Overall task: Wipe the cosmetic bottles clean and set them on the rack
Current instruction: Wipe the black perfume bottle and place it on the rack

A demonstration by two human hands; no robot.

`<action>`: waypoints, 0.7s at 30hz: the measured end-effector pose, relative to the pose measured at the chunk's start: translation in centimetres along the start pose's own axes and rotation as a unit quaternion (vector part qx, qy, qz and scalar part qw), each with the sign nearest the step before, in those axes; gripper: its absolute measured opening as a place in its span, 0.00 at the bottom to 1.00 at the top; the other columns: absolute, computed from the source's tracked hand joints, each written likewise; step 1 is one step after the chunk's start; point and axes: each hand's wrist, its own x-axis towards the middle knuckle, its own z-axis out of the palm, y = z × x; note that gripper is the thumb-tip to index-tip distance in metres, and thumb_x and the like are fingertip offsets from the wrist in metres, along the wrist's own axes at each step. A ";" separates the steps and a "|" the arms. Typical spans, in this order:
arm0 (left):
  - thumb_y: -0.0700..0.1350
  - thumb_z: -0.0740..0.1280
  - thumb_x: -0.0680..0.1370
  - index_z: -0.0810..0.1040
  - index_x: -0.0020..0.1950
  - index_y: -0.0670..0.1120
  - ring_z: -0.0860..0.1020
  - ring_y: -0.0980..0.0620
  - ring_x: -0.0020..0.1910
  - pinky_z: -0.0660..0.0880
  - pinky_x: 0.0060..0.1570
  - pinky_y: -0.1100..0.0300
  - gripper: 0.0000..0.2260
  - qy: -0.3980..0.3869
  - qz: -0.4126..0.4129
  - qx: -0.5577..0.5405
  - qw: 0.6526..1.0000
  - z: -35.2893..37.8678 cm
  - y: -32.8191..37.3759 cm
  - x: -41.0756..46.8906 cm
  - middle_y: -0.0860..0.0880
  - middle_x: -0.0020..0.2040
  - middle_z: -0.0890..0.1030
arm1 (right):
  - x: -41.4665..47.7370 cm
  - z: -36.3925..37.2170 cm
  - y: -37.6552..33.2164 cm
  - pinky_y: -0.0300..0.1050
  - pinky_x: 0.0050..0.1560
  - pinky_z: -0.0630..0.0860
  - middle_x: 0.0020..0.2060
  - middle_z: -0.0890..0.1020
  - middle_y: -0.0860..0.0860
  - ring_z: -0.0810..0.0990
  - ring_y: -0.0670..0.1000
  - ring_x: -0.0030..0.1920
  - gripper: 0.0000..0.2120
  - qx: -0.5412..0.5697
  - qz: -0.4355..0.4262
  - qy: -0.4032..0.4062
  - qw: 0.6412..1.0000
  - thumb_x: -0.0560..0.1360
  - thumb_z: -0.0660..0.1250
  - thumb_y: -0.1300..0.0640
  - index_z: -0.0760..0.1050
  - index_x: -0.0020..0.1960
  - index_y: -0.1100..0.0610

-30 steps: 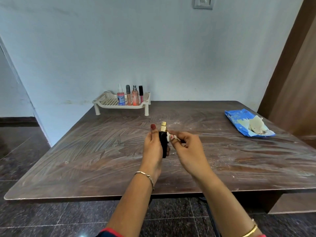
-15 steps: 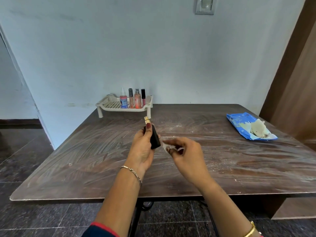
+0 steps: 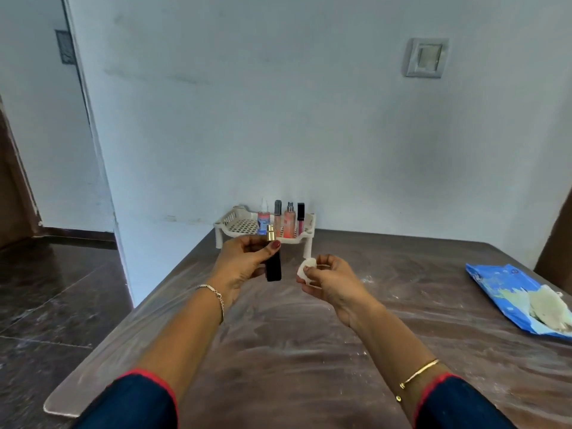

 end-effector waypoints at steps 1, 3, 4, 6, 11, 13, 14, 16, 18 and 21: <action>0.41 0.74 0.71 0.80 0.46 0.48 0.80 0.55 0.44 0.77 0.38 0.62 0.06 0.004 0.007 0.002 1.000 -0.6 0.4 1.2 0.51 0.43 0.83 | 1.0 0.3 0.1 0.42 0.39 0.80 0.52 0.81 0.59 0.82 0.53 0.48 0.08 -0.007 0.005 -0.001 1.000 0.76 0.63 0.70 0.72 0.50 0.58; 0.39 0.73 0.72 0.78 0.45 0.47 0.80 0.54 0.42 0.78 0.36 0.63 0.06 0.015 0.019 0.009 1.000 -1.8 1.0 3.7 0.49 0.43 0.82 | 2.7 0.7 0.4 0.42 0.38 0.80 0.51 0.82 0.57 0.82 0.52 0.50 0.12 -0.023 0.010 -0.006 1.000 0.75 0.61 0.73 0.73 0.49 0.57; 0.38 0.72 0.73 0.77 0.44 0.46 0.80 0.54 0.41 0.79 0.37 0.63 0.06 0.020 0.026 0.010 0.999 -2.3 1.2 5.1 0.48 0.44 0.81 | 3.5 1.0 0.6 0.42 0.39 0.81 0.50 0.82 0.57 0.81 0.52 0.50 0.13 -0.038 0.009 -0.009 0.999 0.74 0.60 0.73 0.74 0.49 0.58; 0.36 0.71 0.73 0.76 0.46 0.44 0.80 0.50 0.44 0.80 0.41 0.60 0.06 0.030 0.040 0.013 0.999 -3.2 1.2 8.0 0.44 0.48 0.80 | 5.0 1.6 0.7 0.41 0.41 0.81 0.46 0.81 0.56 0.80 0.51 0.46 0.12 -0.081 0.003 -0.018 0.997 0.74 0.60 0.73 0.77 0.48 0.59; 0.36 0.69 0.75 0.72 0.62 0.35 0.78 0.43 0.53 0.78 0.50 0.52 0.16 0.040 0.057 0.074 0.995 -4.6 0.3 14.5 0.39 0.55 0.77 | 9.1 3.6 0.9 0.42 0.34 0.75 0.37 0.79 0.56 0.77 0.51 0.36 0.11 -0.072 0.018 -0.013 0.997 0.76 0.57 0.67 0.78 0.44 0.65; 0.37 0.69 0.75 0.72 0.64 0.35 0.78 0.41 0.54 0.80 0.48 0.53 0.18 0.037 0.061 0.094 0.993 -5.0 -0.3 16.7 0.39 0.55 0.77 | 10.7 4.2 1.1 0.43 0.34 0.73 0.36 0.80 0.56 0.77 0.50 0.33 0.10 -0.039 0.031 -0.008 0.999 0.77 0.60 0.62 0.78 0.43 0.64; 0.37 0.69 0.75 0.72 0.63 0.36 0.78 0.42 0.53 0.81 0.46 0.56 0.17 0.032 0.059 0.100 0.993 -5.2 -0.6 17.7 0.39 0.54 0.77 | 11.5 4.4 1.4 0.43 0.34 0.73 0.36 0.81 0.55 0.77 0.50 0.33 0.08 -0.038 0.029 -0.010 0.999 0.76 0.63 0.61 0.79 0.42 0.63; 0.38 0.68 0.76 0.73 0.61 0.39 0.78 0.44 0.51 0.80 0.43 0.61 0.14 0.011 0.052 0.110 0.992 -5.4 -1.2 19.4 0.40 0.53 0.78 | 12.9 4.7 2.0 0.43 0.36 0.78 0.37 0.82 0.55 0.79 0.49 0.36 0.04 -0.081 0.011 -0.016 0.996 0.74 0.70 0.61 0.79 0.42 0.61; 0.38 0.67 0.77 0.73 0.59 0.42 0.79 0.44 0.51 0.80 0.48 0.57 0.11 -0.008 0.049 0.138 0.989 -5.5 -1.8 20.9 0.39 0.54 0.78 | 13.8 4.9 2.5 0.45 0.43 0.80 0.40 0.83 0.56 0.80 0.50 0.41 0.02 -0.123 -0.004 -0.027 0.992 0.72 0.71 0.62 0.80 0.43 0.61; 0.38 0.67 0.77 0.73 0.57 0.44 0.78 0.44 0.53 0.79 0.48 0.57 0.09 -0.026 0.045 0.176 0.983 -5.5 -2.5 22.6 0.39 0.56 0.79 | 15.0 5.1 3.2 0.45 0.46 0.80 0.45 0.84 0.59 0.81 0.51 0.44 0.02 -0.124 0.002 -0.044 0.991 0.72 0.72 0.63 0.81 0.44 0.62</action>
